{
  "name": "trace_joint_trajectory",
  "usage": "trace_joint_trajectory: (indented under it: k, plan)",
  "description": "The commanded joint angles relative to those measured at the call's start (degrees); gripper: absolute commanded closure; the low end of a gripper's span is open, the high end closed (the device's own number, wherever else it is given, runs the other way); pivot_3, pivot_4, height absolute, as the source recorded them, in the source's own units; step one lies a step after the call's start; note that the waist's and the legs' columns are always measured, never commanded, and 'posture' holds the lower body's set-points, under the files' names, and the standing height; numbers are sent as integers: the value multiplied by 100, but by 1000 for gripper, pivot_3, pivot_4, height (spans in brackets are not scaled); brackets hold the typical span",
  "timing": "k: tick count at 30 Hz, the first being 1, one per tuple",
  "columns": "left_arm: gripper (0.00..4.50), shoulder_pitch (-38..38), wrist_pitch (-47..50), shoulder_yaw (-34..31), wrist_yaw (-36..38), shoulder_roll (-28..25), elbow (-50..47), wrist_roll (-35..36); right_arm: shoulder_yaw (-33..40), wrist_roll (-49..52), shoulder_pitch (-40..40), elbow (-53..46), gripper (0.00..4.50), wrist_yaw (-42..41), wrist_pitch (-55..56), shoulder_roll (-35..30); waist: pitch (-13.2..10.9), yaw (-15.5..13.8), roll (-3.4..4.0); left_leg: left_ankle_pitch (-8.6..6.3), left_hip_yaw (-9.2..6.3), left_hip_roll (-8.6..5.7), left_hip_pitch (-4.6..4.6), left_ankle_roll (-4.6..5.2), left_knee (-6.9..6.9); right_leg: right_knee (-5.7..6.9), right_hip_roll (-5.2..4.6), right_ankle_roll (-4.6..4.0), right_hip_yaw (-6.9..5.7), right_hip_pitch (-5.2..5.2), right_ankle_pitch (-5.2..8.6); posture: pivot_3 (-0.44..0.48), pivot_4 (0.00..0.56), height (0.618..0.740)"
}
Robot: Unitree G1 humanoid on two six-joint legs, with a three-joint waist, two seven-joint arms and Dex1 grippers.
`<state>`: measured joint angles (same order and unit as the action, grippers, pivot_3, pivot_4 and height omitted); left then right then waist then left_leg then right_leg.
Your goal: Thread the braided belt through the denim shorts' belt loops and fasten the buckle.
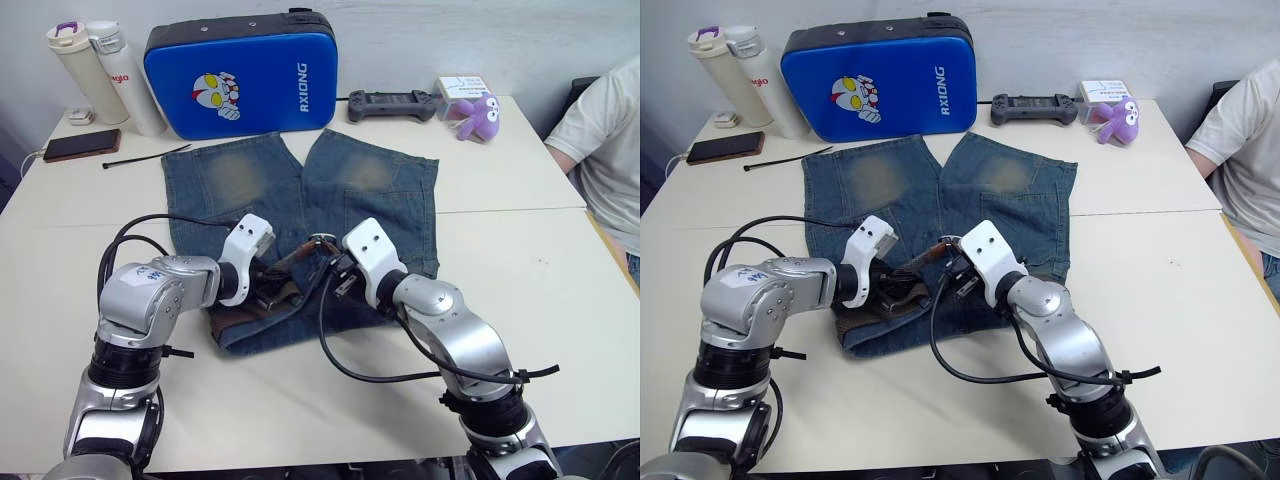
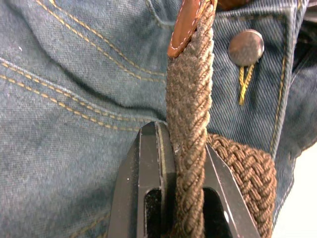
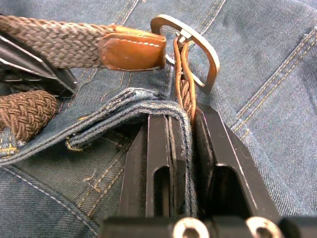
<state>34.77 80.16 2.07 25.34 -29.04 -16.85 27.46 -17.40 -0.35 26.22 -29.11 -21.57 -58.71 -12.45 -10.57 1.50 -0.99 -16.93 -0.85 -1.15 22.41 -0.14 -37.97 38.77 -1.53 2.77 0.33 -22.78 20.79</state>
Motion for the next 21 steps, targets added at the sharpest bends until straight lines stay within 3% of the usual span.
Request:
trace_joint_trajectory:
  k: [1,13,21]
  plan:
    - [4500,235,-230,81,-75,144,91,-82,-47,93,108,-285,4468,-54,225,-56,0,0,0,0,0,0,0,0,0,0,0,0,0,0,0,0,150,740]
    - [4500,629,-506,384,-225,842,362,-163,-253,215,249,-259,4468,-508,537,-486,0,-3,0,0,0,-1,0,0,1,-1,0,0,0,0,0,0,150,740]
    - [4500,699,-857,681,149,547,325,-209,-423,278,438,-188,4468,-974,692,-948,0,-3,0,1,1,0,0,-1,1,-3,0,0,0,0,0,0,150,740]
